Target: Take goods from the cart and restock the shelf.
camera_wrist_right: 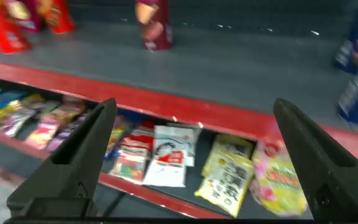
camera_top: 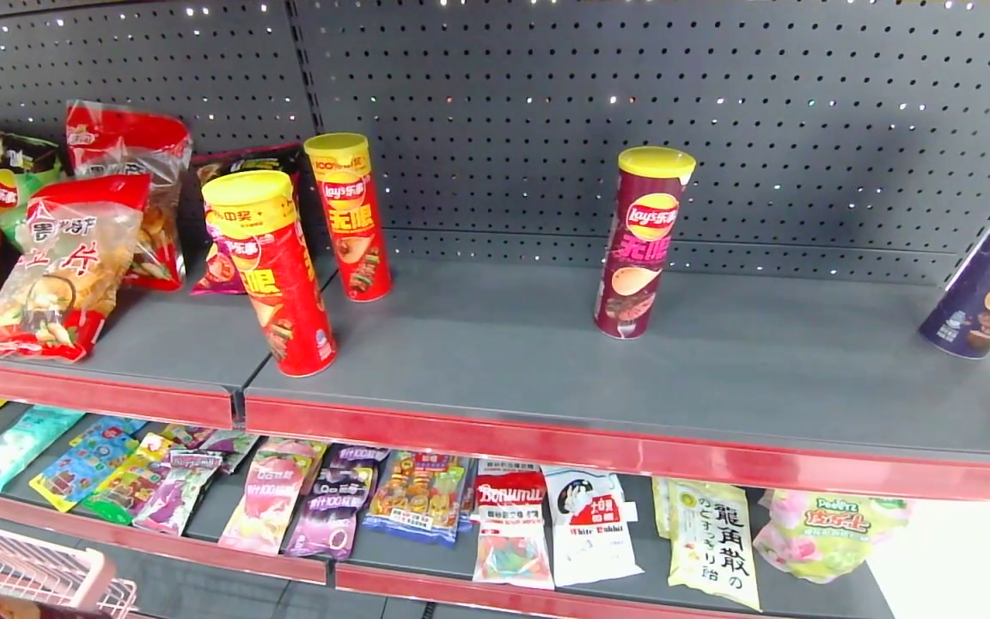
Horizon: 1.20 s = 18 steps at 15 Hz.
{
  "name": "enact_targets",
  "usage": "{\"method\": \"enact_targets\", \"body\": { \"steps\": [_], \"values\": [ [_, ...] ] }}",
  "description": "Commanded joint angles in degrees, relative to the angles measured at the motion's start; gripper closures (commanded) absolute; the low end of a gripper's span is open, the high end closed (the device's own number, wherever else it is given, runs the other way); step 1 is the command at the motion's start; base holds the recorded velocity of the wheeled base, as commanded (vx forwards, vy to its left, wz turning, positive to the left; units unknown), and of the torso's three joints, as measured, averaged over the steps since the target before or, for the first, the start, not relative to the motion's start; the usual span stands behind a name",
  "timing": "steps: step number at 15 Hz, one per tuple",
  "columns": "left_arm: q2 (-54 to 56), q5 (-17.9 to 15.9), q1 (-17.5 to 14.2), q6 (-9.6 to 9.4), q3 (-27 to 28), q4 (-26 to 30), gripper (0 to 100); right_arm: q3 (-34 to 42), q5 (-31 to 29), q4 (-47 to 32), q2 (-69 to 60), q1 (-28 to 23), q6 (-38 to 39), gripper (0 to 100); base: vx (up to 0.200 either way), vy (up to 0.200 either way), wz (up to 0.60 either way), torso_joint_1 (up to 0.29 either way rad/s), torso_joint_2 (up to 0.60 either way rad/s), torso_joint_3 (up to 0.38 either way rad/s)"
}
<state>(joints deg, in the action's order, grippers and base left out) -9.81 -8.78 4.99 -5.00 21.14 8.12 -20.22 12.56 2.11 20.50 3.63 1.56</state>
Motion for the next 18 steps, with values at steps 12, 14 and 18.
{"method": "enact_targets", "body": {
  "steps": [12,14,18],
  "values": [
    [-5.1,-1.0,1.7,3.5,2.8,-0.2,100,-25.7,33.2,24.2,66.3,2.4,-11.8,0,0.0,0.0,0.0,0.0,0.0,0.0],
    [-5.3,-0.9,1.7,3.5,2.9,-0.2,100,-29.3,36.3,24.2,70.3,2.3,-13.2,0,0.0,0.0,0.0,0.0,0.0,0.0],
    [-5.7,-0.9,1.7,3.33,2.9,-0.2,100,-38.5,38.6,24.4,79.0,0.8,-14.4,0,0.0,0.0,0.0,0.0,0.0,0.0]
  ]
}}
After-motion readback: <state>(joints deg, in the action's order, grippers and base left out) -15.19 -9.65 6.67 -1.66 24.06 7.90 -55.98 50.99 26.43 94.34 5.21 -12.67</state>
